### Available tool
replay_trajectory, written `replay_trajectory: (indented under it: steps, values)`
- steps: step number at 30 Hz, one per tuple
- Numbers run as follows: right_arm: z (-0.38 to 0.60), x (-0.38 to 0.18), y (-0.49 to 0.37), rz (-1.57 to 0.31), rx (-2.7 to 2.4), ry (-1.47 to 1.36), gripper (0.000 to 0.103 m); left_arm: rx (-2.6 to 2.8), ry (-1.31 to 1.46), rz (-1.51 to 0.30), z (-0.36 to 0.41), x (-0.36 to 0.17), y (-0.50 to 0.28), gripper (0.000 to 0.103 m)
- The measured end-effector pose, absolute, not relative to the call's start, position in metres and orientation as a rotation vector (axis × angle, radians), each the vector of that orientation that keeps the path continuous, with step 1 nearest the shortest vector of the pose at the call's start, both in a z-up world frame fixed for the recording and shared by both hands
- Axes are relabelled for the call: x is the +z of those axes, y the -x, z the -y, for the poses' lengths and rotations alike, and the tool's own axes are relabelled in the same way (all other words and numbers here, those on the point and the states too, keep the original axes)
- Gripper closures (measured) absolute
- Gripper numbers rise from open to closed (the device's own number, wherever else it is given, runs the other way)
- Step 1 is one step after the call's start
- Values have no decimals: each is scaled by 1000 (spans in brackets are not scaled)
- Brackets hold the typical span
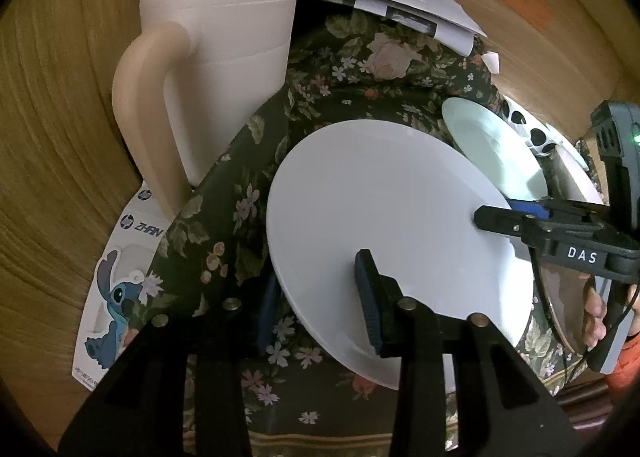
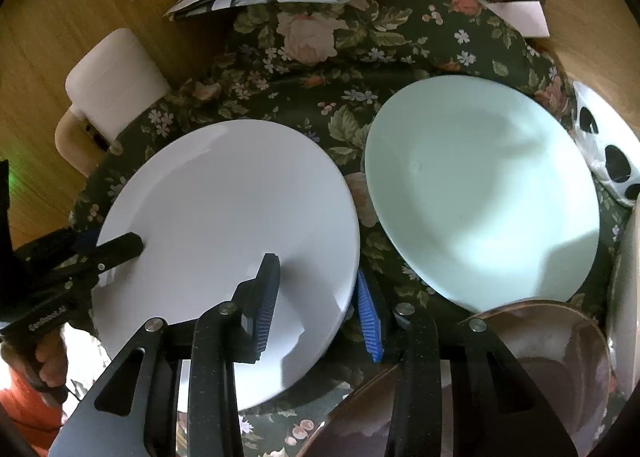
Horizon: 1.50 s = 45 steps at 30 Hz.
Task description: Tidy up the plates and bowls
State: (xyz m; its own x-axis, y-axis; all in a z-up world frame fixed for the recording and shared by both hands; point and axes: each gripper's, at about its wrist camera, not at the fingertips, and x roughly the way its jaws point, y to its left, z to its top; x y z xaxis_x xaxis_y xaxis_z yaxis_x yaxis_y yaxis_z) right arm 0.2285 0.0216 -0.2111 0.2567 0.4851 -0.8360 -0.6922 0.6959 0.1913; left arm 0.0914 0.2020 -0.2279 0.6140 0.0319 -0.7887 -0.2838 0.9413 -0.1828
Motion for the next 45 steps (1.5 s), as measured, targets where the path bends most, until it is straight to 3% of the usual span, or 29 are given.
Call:
replay_trajectory:
  steps: [45]
  values:
    - [112,-137,-170,-783,693,68,69,36,178,-739,-94,-146,-66,66]
